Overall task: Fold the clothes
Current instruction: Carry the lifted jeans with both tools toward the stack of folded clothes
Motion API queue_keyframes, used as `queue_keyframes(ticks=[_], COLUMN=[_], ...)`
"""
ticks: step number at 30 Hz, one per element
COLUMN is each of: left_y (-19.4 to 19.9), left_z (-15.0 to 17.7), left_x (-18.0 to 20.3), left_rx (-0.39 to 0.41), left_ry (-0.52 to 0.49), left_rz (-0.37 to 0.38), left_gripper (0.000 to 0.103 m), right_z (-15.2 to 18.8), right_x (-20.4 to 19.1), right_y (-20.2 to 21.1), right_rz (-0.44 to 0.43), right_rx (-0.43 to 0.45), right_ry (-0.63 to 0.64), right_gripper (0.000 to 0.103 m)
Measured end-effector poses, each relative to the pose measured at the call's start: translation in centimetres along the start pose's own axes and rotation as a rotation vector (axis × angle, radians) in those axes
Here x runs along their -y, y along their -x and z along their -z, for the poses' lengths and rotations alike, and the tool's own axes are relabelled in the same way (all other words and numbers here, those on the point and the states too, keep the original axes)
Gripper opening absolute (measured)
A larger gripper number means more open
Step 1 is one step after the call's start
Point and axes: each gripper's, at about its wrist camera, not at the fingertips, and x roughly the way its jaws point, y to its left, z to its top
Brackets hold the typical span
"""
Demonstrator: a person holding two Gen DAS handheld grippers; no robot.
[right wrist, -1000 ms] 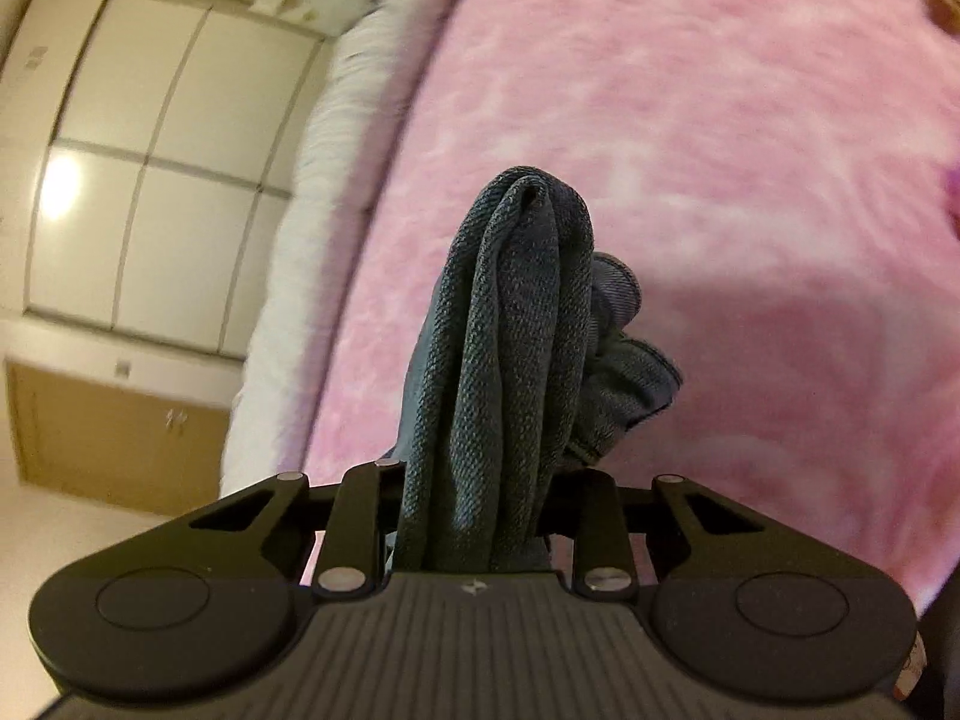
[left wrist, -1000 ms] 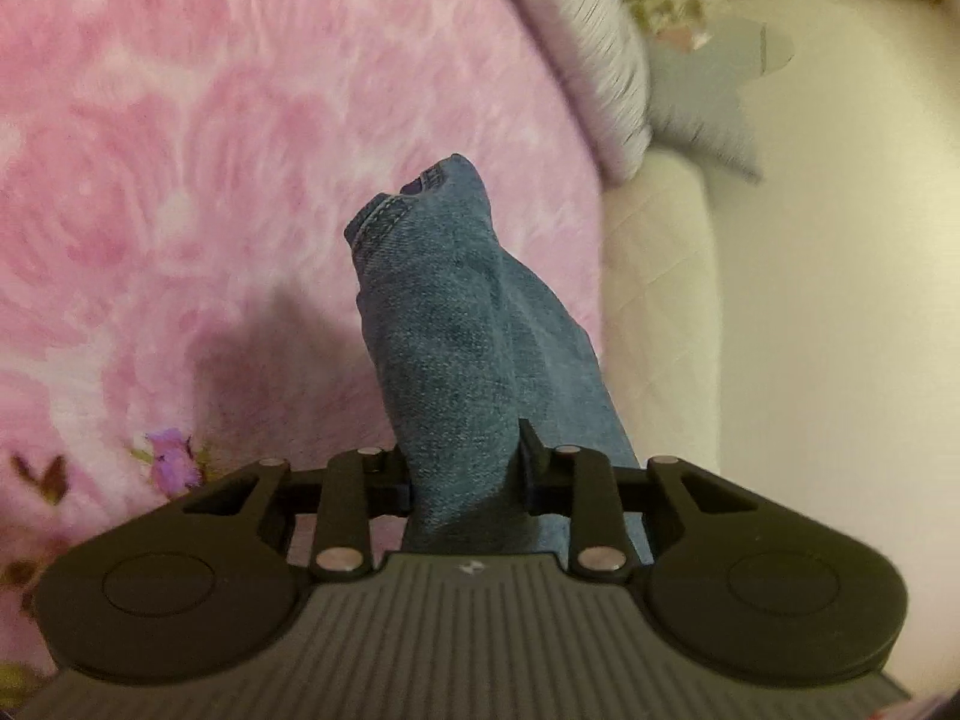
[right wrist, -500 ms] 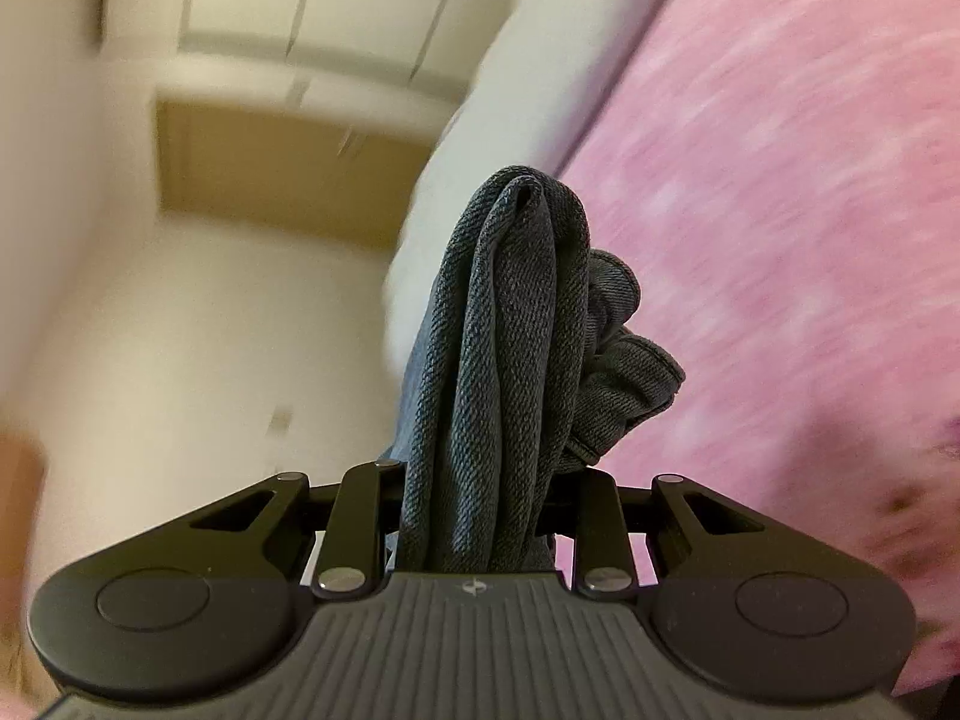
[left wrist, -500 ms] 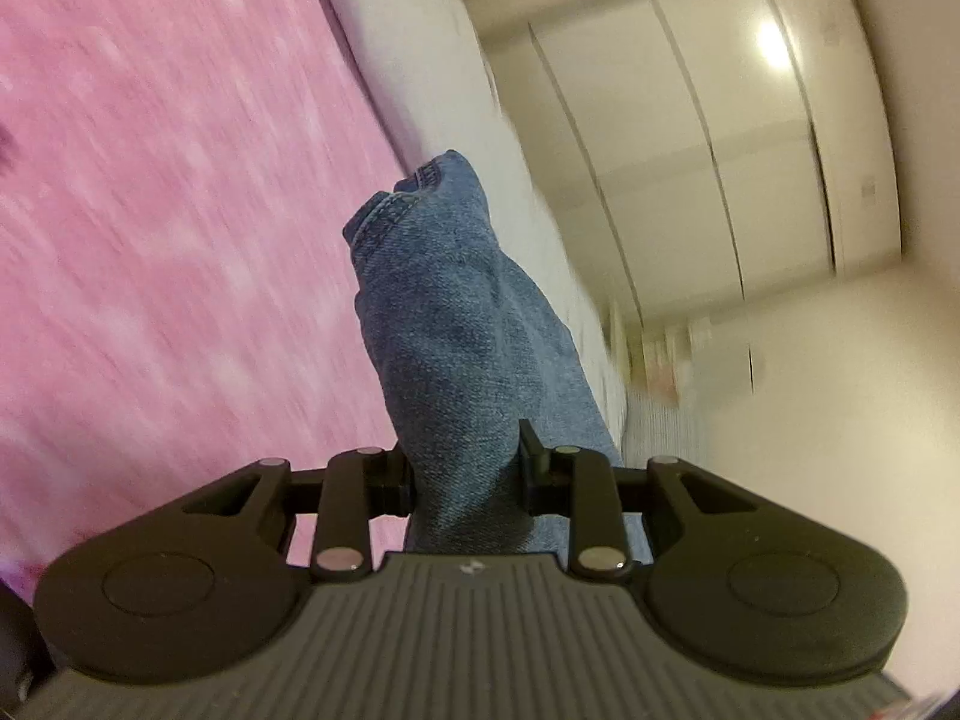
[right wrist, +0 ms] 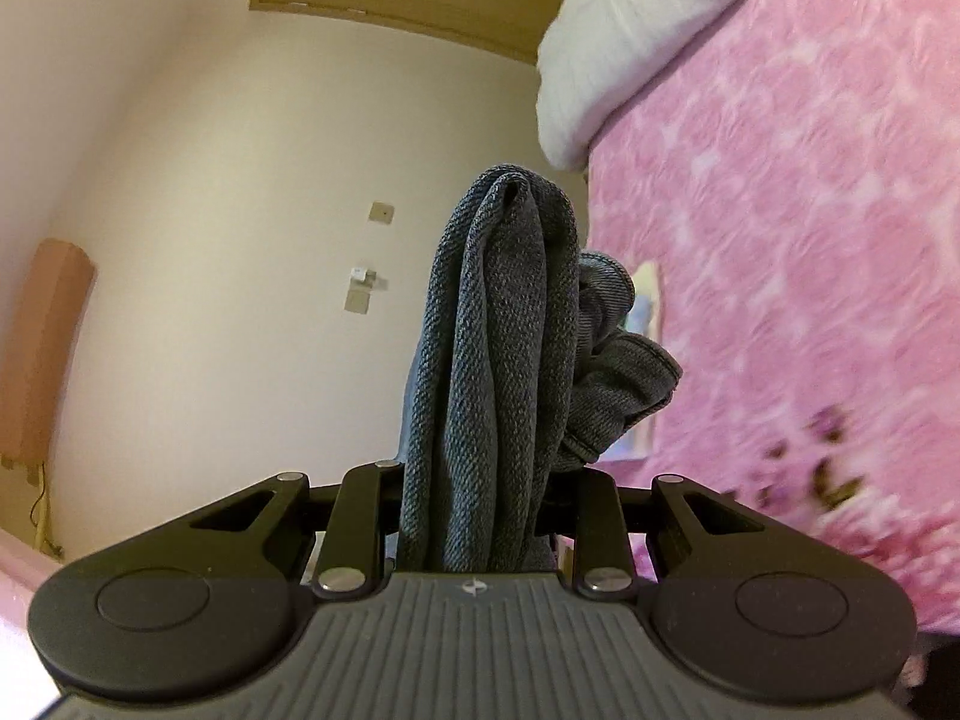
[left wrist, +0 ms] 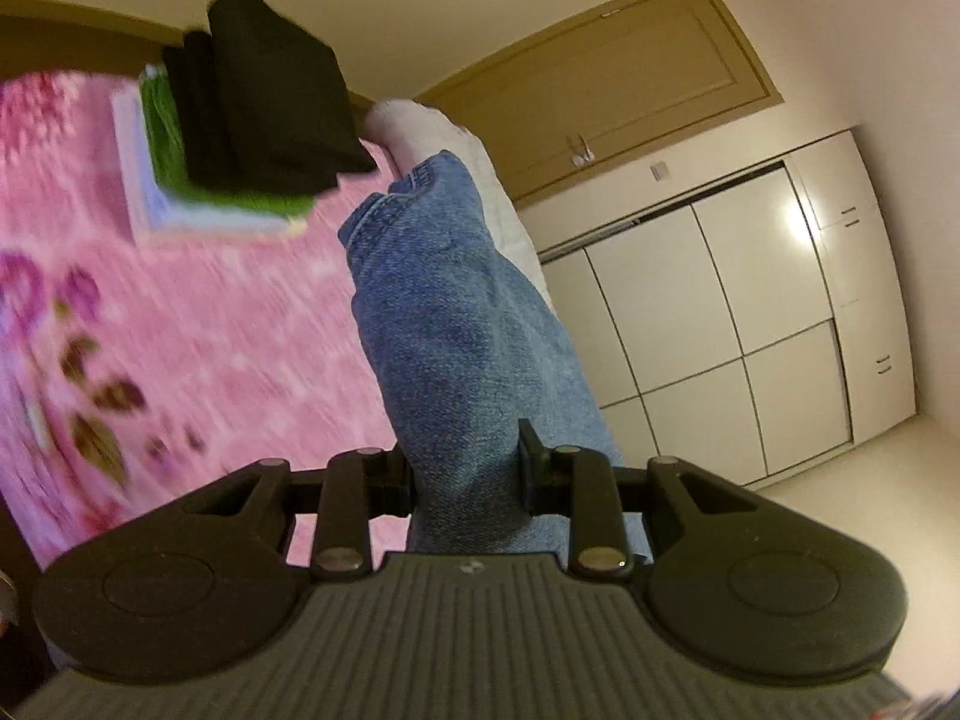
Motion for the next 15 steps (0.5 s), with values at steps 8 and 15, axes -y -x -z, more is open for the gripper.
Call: queue_keyframes(ticks=[8, 15], left_y=[-2.0, -5.4], left_z=[-6.2, -12.9], left_x=[-3.1, -4.0], left_rx=[0.000, 0.077], left_ry=[0.061, 0.078], left_rz=[0.047, 0.073], left_gripper=[0.025, 0.025], right_z=[0.5, -3.4], right_x=[-4.6, -7.6], right_y=[-7.2, -15.6], right_rz=[0.059, 0.052], right_rx=[-0.004, -0.027], right_ry=[0.064, 0.121], right_gripper=[0.028, 0.028])
